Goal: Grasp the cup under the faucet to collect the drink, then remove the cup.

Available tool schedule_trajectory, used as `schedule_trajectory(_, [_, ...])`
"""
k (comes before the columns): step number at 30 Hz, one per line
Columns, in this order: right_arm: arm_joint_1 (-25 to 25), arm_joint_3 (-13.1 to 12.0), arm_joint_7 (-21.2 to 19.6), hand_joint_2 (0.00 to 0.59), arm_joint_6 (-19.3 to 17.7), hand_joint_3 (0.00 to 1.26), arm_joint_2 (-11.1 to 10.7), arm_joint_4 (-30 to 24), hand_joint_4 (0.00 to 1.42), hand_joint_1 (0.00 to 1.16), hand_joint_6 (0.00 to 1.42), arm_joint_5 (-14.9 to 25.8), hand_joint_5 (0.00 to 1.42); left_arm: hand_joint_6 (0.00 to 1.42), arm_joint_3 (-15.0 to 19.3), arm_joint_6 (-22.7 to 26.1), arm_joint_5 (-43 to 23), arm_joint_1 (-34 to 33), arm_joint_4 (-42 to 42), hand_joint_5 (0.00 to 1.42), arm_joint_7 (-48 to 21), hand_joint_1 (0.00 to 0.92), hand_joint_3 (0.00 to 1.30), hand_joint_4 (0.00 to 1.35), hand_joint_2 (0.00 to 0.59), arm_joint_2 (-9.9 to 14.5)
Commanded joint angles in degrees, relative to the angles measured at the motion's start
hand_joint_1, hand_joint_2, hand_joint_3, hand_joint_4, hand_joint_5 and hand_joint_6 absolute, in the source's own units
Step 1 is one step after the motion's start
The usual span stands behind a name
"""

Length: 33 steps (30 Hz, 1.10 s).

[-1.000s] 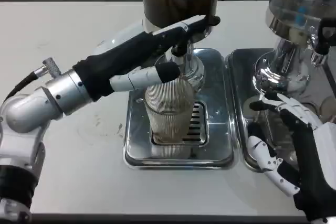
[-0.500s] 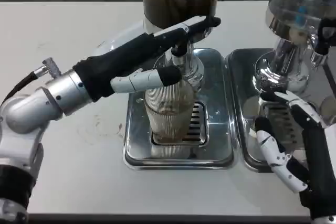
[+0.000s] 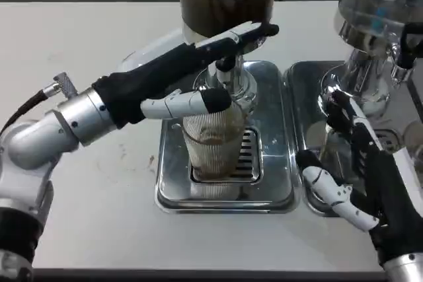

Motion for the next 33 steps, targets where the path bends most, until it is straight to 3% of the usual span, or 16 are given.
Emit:
schedule_trajectory(1, [-1.6,0.14,3.45,0.211,-0.21,0.01,-0.97,-0.1,0.06,0.58,0.12,0.36,0.04,0.02,-2.03,0.52,3.02,1.18,1.24,0.03,-1.66,0.0,0.09,0.0,0.062,1.01])
schedule_trajectory(8, [-3.72,0.61,6.99,0.208,2.78,0.0,-1.77,-0.26,0.02,0.59,0.05,-0.45,0.0,0.02,-2.26,0.41,2.89,1.31,0.99,0.03,-1.31,0.0,0.09,0.0,0.061,1.25])
schedule_trajectory(19, [-7.79,1.46,9.97,0.21,3.49,0.0,-0.77,3.69,0.01,0.59,0.05,0.66,0.0,0.02,-2.41,0.17,2.93,1.42,0.95,0.04,-1.15,0.0,0.09,0.0,0.065,1.54])
schedule_trajectory(33, [-12.92,2.03,9.82,0.226,1.11,0.01,1.1,11.51,0.04,0.58,0.02,0.45,0.0,0.02,-2.33,-0.01,2.73,1.12,0.96,0.04,-1.23,0.0,0.09,0.0,0.069,1.91])
